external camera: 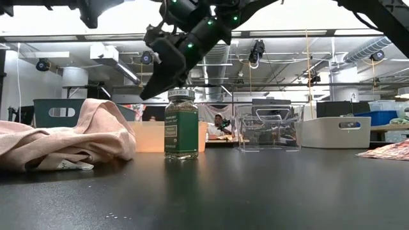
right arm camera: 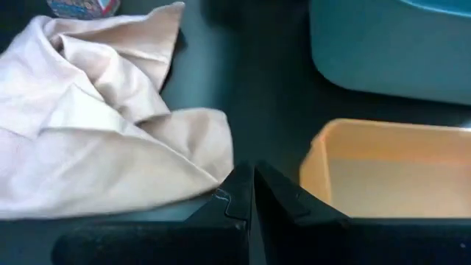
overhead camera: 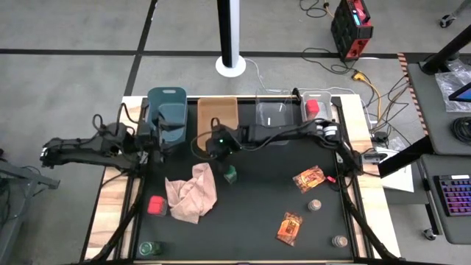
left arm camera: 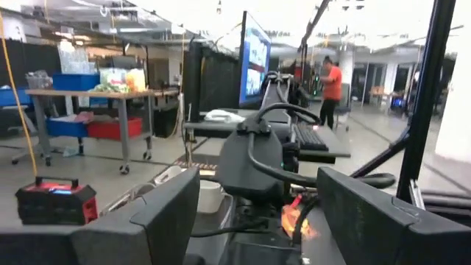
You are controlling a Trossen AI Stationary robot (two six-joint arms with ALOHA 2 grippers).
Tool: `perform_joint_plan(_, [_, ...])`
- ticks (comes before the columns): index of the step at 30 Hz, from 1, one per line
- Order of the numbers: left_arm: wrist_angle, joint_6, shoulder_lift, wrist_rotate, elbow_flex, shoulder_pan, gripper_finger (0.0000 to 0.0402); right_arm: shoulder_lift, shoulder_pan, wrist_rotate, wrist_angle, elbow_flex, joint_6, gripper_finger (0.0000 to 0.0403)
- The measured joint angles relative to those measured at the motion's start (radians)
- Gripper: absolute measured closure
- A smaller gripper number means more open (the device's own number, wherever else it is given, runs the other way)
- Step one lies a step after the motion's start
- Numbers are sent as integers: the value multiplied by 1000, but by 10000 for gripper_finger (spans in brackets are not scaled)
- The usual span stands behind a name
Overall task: Sort spices by type
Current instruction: Adjust the bins
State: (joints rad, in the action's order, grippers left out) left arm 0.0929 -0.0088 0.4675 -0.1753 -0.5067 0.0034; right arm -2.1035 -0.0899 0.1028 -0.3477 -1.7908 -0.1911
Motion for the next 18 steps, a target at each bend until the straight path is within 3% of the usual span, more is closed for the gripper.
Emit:
perform_joint_plan(7, [-18, 25, 13, -1, -40, 0, 142, -47, -9, -103, 48, -3, 42, 394])
perform_joint_plan(18, [-35, 31, 39, -74, -41, 0, 142, -58, -51, -102, -2, -3, 53, 394])
